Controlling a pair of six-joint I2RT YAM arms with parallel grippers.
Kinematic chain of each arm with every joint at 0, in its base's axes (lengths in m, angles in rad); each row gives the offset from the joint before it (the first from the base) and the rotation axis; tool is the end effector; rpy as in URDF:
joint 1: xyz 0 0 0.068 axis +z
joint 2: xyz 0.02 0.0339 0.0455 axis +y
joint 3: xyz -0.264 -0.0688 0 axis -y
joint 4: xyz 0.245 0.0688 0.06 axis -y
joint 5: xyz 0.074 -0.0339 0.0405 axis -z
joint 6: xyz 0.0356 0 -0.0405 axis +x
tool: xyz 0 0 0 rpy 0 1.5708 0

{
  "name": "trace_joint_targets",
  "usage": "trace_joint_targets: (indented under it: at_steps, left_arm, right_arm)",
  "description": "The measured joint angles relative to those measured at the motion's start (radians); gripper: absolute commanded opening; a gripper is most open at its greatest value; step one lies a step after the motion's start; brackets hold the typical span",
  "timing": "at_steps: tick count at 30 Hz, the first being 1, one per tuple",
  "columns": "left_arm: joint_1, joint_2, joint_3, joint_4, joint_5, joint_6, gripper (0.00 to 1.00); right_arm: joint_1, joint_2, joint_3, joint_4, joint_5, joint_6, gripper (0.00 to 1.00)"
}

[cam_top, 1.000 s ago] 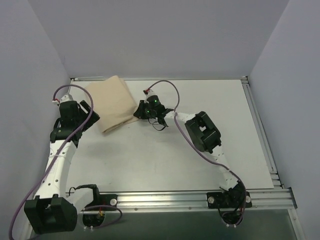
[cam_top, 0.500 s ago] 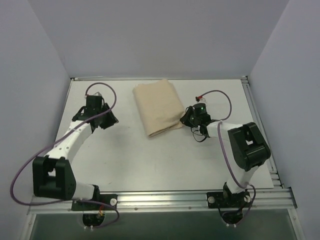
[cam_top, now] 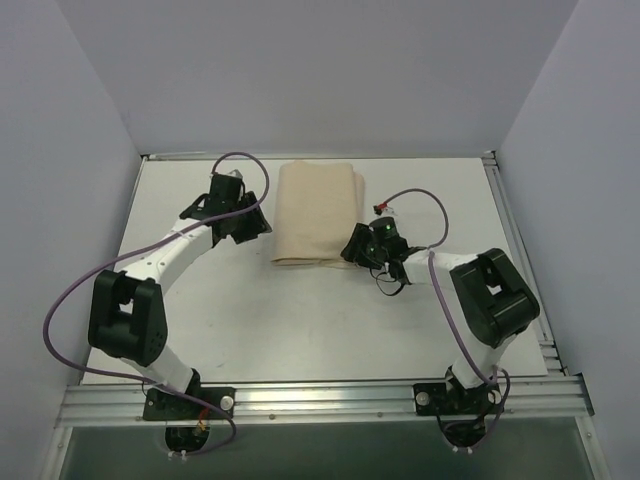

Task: Open and lay out the surgical kit
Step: Move the surgical kit at the center of the board, then open the surgical kit at the center of the board.

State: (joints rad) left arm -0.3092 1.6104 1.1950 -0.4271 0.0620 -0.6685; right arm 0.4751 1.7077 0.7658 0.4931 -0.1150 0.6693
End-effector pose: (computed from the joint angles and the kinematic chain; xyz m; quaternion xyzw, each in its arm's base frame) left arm 0.3344 -0.1091 0.2516 -0.1560 0.9209 -0.1927 0.3007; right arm 0.3069 0.1625 0.1647 0.0515 0.8443 0.3285 0.4202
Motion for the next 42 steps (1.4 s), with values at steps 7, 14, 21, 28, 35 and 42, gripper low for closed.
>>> trace_joint_targets:
  at_steps: [7, 14, 21, 28, 35, 42]
  left_arm:
    - [-0.042, -0.008, 0.019, -0.016, 0.01, 0.018, 0.64]
    - [-0.097, -0.125, 0.047, -0.164, 0.067, 0.08, 0.64]
    - [-0.155, -0.207, 0.089, -0.292, 0.072, 0.085, 0.64]
    - [-0.161, -0.156, 0.17, -0.389, 0.073, 0.086, 0.63]
    - [-0.168, -0.127, 0.19, -0.393, 0.073, 0.086, 0.6]
    - [-0.185, -0.119, 0.199, -0.393, 0.066, 0.086, 0.54]
  right_arm:
    - [0.0, 0.014, 0.156, -0.23, 0.004, -0.124, 0.79]
    - [-0.005, -0.064, 0.29, -0.466, -0.013, -0.185, 0.7]
    - [-0.023, -0.075, 0.336, -0.582, -0.068, -0.21, 0.66]
    - [-0.035, -0.027, 0.373, -0.61, -0.106, -0.237, 0.61]
    - [-0.051, 0.051, 0.386, -0.609, -0.147, -0.253, 0.54]
    - [-0.069, 0.073, 0.397, -0.612, -0.163, -0.272, 0.46]
